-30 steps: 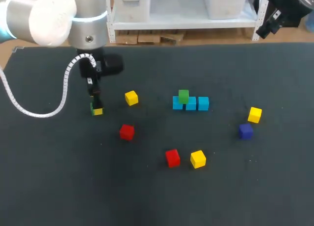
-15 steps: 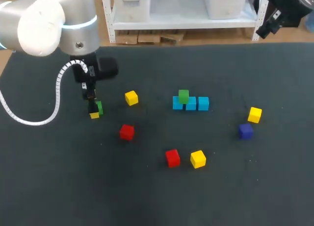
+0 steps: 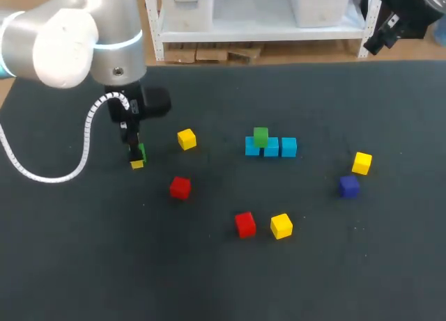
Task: Place the blue cubes, place green cubes on the blue cubes, place the yellow cubes on the green cubes, then place the red cubes on the yellow cubes, and place purple cube on the red cubes.
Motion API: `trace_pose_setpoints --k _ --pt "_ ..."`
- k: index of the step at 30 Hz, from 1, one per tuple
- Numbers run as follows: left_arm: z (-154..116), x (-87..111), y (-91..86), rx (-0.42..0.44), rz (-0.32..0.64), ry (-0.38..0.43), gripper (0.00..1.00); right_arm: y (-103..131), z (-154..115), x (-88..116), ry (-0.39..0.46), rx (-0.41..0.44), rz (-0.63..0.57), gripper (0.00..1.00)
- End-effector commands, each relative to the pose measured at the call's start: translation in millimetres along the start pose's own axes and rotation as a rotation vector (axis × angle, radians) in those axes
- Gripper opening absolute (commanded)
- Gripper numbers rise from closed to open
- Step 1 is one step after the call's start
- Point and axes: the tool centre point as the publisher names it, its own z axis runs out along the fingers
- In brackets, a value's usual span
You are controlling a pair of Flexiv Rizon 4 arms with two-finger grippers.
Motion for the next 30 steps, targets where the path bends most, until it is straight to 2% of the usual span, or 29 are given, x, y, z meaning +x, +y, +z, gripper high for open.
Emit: trace_pose_setpoints --k 1,3,5,11,17,21,23,24,30 --pt "1.9 -2.6 4.6 0.007 -0.003 0.002 0.26 1.8 -0.3 1.3 -0.003 0.008 0.002 1.0" --pt "2.4 -3.0 5.0 0.005 -0.006 0.0 0.09 1.8 -0.3 1.3 -0.003 0.008 0.002 1.0" --pt "2.8 -3.1 5.3 0.003 -0.008 0.0 0.01 1.8 -0.3 1.3 -0.003 0.008 0.002 1.0" --pt "-2.0 -6.4 2.8 -0.006 -0.005 -0.005 0.0 1.8 -0.3 1.3 -0.003 0.008 0.002 1.0" --pt "-28.5 -22.0 -8.5 -0.023 -0.013 -0.026 0.0 1.8 -0.3 1.3 -0.003 0.008 0.002 1.0" --pt "-51.8 -38.3 -17.2 -0.048 -0.01 -0.032 0.0 1.8 -0.3 1.3 -0.003 0.008 0.002 1.0" --pt "-60.0 -47.0 -18.2 -0.027 -0.005 -0.013 0.0 1.8 -0.3 1.3 -0.003 0.008 0.002 1.0" --pt "-61.4 -52.6 -17.6 -0.014 0.006 0.008 0.0 1.8 -0.3 1.3 -0.003 0.008 0.002 1.0" --pt "-79.1 -92.5 -12.2 -0.015 0.084 -0.004 0.0 1.8 -0.3 1.3 -0.003 0.008 0.002 1.0"
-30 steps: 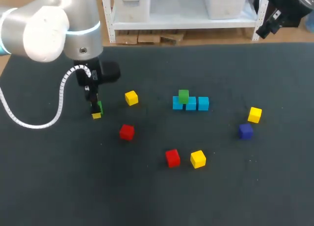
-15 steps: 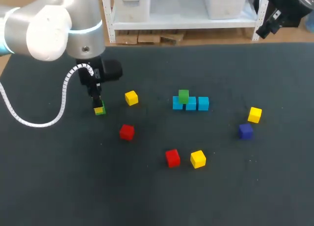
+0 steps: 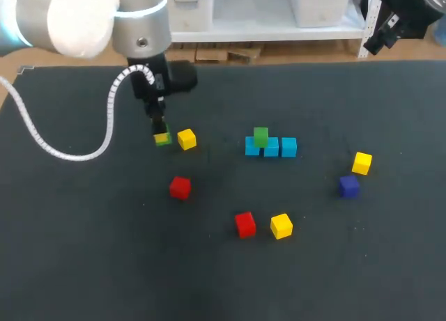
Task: Place the blue cubes, place green cubes on the blue cubes, place the yellow cubes on the green cubes, then place the red cubes on the yellow cubes, and place purple cube on the red cubes.
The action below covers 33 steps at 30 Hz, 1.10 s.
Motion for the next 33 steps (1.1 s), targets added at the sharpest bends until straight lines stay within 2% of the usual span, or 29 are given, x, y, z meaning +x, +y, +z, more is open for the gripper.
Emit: trace_pose_setpoints --k 1,11,21,33 --pt "-12.3 -35.0 13.8 0.021 0.043 0.031 0.0 1.8 -0.3 1.3 -0.003 0.008 0.002 1.0" --pt "-32.5 -98.0 13.7 -0.001 0.156 -0.025 0.0 1.8 -0.3 1.3 -0.003 0.008 0.002 1.0" --pt "-40.1 -153.6 7.8 0.003 0.259 -0.025 0.0 1.8 -0.3 1.3 -0.003 0.008 0.002 1.0" --pt "-42.8 -180.1 -1.2 -0.006 0.307 -0.027 0.0 1.8 -0.3 1.3 -0.003 0.008 0.002 1.0"
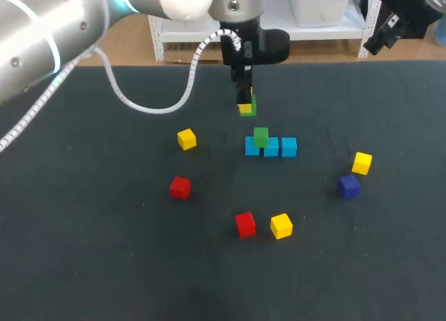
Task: Place the blue cubes, place green cubes on the blue cubes, place the yellow cubes on the green cubes, then place the red cubes on the yellow cubes, and place purple cube on the red cubes.
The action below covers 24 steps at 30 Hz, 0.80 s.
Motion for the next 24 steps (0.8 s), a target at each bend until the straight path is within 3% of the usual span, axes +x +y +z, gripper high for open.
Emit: trace_pose_setpoints --k 1,11,24 --pt "-1.3 -10.5 4.6 0.016 0.01 0.041 0.0 1.8 -0.3 1.3 -0.003 0.008 0.002 1.0" --pt "7.8 -5.4 8.6 0.009 -0.028 0.074 0.0 1.8 -0.3 1.3 -0.003 0.008 0.002 1.0" --pt "10.7 -53.4 -31.4 -0.005 0.166 0.074 0.0 1.8 -0.3 1.3 -0.003 0.008 0.002 1.0"
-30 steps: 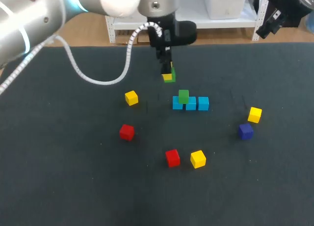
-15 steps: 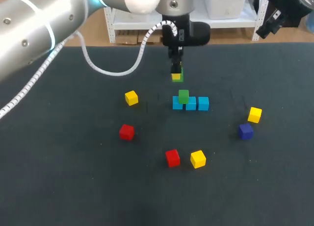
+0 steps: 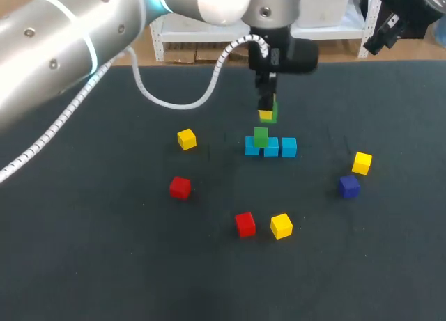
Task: Place the blue cubes, place green cubes on the blue cubes, place the yellow cubes on the green cubes, then place the red cubes on the yellow cubes, and place purple cube on the red cubes.
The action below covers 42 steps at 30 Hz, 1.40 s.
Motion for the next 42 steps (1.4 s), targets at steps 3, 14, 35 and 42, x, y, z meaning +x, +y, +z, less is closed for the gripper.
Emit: trace_pose_setpoints --k 3,14,35,42 --pt "8.4 -20.1 -22.1 0.0 0.052 0.022 0.0 1.7 -0.3 1.3 -0.003 0.008 0.002 1.0" --pt "27.9 -30.3 -63.9 0.011 0.115 0.021 0.0 1.7 -0.3 1.3 -0.003 0.008 0.002 1.0" --pt "54.2 -32.7 -78.7 -0.016 0.089 0.026 0.0 1.7 -0.3 1.3 -0.003 0.008 0.002 1.0" --pt "54.9 -32.8 -78.4 -0.017 0.086 0.031 0.36 1.7 -0.3 1.3 -0.003 0.008 0.002 1.0"
